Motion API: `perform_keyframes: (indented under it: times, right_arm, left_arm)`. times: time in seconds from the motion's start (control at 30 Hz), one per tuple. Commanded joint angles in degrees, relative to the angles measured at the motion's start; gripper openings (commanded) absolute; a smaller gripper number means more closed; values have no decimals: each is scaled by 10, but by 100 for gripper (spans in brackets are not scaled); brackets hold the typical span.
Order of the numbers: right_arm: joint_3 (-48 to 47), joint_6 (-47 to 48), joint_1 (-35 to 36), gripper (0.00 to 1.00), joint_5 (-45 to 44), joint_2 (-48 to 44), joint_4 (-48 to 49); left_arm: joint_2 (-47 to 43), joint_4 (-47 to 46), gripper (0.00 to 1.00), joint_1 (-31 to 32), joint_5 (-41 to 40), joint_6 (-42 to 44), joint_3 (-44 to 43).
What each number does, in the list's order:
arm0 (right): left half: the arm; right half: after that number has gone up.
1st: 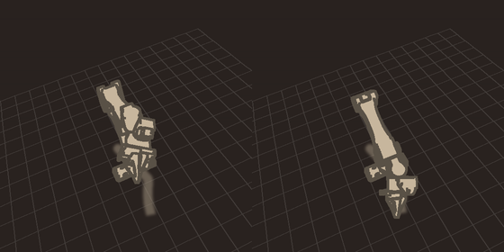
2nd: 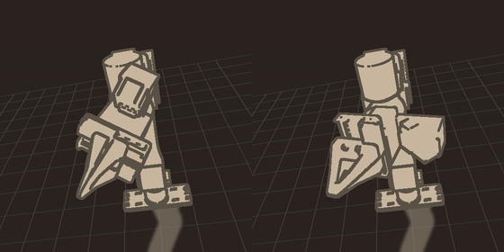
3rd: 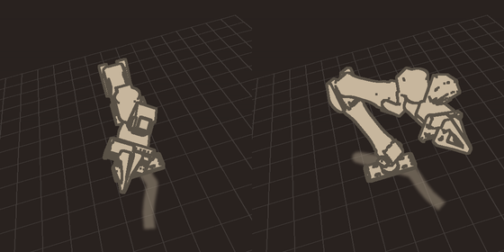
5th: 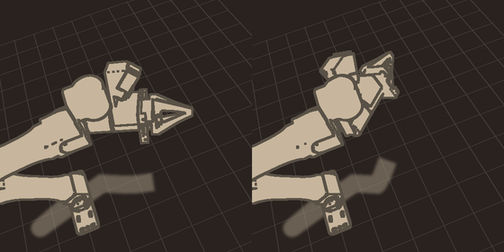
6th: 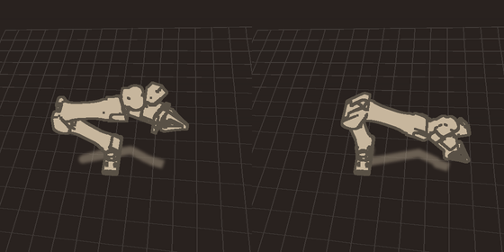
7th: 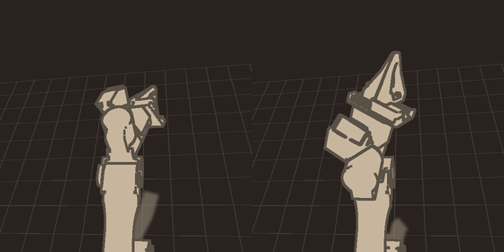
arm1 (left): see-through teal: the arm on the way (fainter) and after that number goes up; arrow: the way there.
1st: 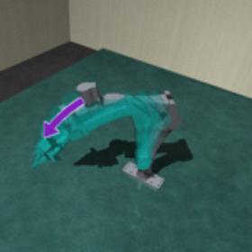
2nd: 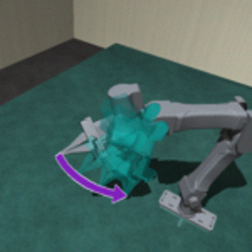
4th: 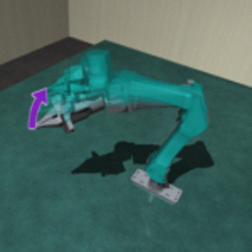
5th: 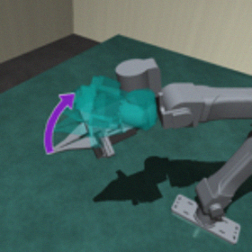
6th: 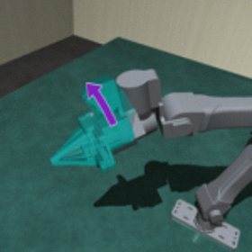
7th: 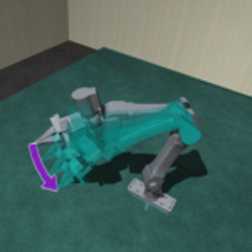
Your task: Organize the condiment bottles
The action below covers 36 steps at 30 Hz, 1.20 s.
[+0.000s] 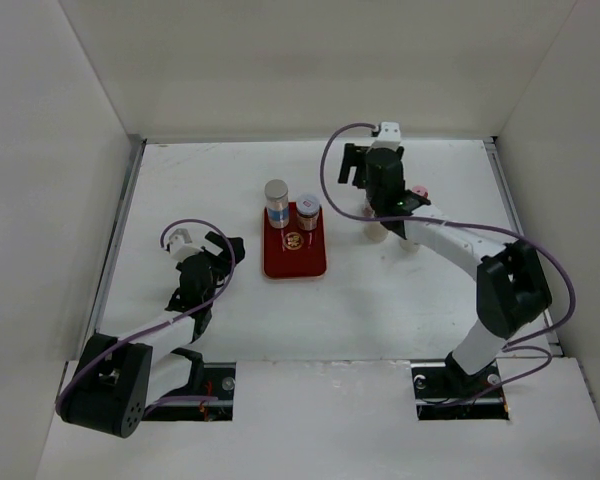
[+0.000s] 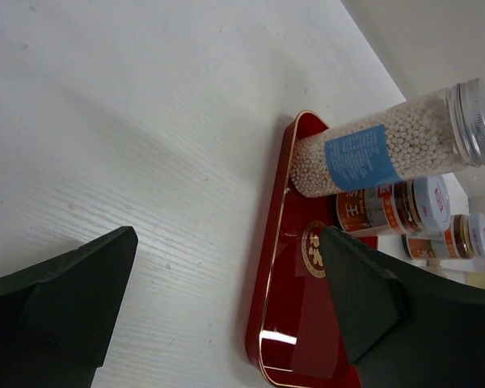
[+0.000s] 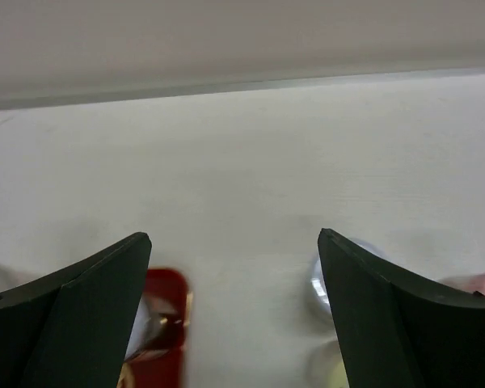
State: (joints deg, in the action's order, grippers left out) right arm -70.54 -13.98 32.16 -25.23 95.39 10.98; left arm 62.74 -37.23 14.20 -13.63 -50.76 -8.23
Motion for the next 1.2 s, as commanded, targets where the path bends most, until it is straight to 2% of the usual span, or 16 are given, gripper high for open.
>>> perform_keyframes:
  times: [0.0,0.17,0.4,0.63,0.73,0.93,1.1,1.17]
  right_arm:
    - [-10,-6,-42,92,-33,23,-54]
    - [-49,-11,-67,96,-36,69,-117]
    - [-77,-21,-72,96,-35,111,-137]
    - [-78,-32,-80,88,-34,127,-151]
    - [-89,-33,-83,76,-21,135,-155]
    - [-100,-41,-86,77,18,148,-162]
    - [-95,-47,-85,59,22,139,-148]
    - [-91,-51,-84,56,29,123,-121]
  left_arm:
    - [3,-29,100,3,12,-4,-6]
    - [3,-29,100,4,3,-4,-7]
    - [4,-29,100,5,4,-4,-8]
    - [-3,-30,100,3,5,-4,-5]
    - [5,-30,100,-2,11,-4,-6]
    - [-3,-30,100,-4,5,-4,-4]
    - [-10,-30,100,-5,7,-4,-2]
    - [-5,-30,100,-5,4,-4,-2]
